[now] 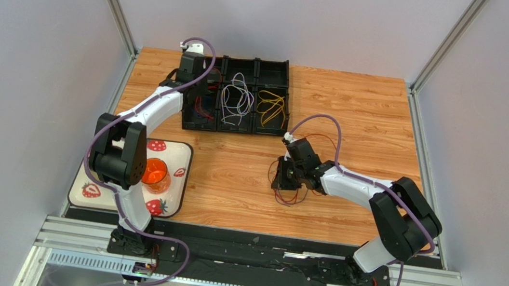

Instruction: Untangle the cables

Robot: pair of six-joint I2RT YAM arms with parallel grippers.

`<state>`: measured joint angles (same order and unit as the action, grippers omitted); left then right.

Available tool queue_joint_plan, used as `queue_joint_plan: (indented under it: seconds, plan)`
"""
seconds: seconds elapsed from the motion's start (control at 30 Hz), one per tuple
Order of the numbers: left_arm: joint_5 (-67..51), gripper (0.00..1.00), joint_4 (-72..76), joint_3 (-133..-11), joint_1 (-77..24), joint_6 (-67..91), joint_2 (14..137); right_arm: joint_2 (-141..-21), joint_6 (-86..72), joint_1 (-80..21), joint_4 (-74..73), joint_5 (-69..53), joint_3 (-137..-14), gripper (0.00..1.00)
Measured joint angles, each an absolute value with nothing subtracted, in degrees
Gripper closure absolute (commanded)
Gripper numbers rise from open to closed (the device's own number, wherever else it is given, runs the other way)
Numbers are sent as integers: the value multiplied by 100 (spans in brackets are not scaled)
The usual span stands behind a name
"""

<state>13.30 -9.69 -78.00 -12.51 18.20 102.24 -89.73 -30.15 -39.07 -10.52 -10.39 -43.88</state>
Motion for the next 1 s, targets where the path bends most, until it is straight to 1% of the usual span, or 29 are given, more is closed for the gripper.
queue_joint_plan:
  seconds: [0.03, 0.1, 0.13, 0.23, 0.3, 0.33, 0.4, 0.43, 0.5, 0.6, 0.83, 1.0]
  plan:
    - [1337, 83, -1015, -7861, -1236, 1844, 10313, -8967, -3015, -3907, -1059, -1039, -4388, 100]
    - [1332, 73, -1114, -7902, -1181, 1898, 10401, -8927, -3015, -3907, -1070, -1041, -4388, 100]
    - [1319, 65, -1168, -7905, -1138, 1940, 10409, -8897, -3015, -3907, -1070, -1039, -4388, 100]
    - [1310, 48, -1278, -7988, -989, 1990, 10409, -8794, -3013, -3907, -1122, -1037, -4390, 100]
    - [1304, 44, -1358, -8162, -910, 2034, 10405, -8739, -3006, -3907, -1199, -1035, -4403, 100]
    - [1284, 39, -1400, -8252, -882, 2029, 10398, -8713, -3002, -3907, -1258, -1033, -4421, 100]
    - [1236, 37, -1448, -8473, -847, 2027, 10366, -8678, -2991, -3907, -1347, -1011, -4471, 100]
    - [1210, 33, -1466, -8549, -836, 2036, 10328, -8667, -2991, -3907, -1398, -1004, -4506, 100]
    - [1129, 28, -1520, -8639, -836, 2053, 10173, -8632, -2974, -3907, -1483, -987, -4591, 100]
    - [1017, 25, -1584, -8643, -838, 2075, 9738, -8558, -2923, -3907, -1704, -932, -4797, 100]
    - [642, 24, -1691, -8619, -838, 2102, 8543, -8261, -2794, -3907, -2178, -760, -5481, 100]
    - [235, 25, -1706, -8084, -906, 2263, 7664, -8136, -2698, -3907, -2679, -716, -6145, 100]
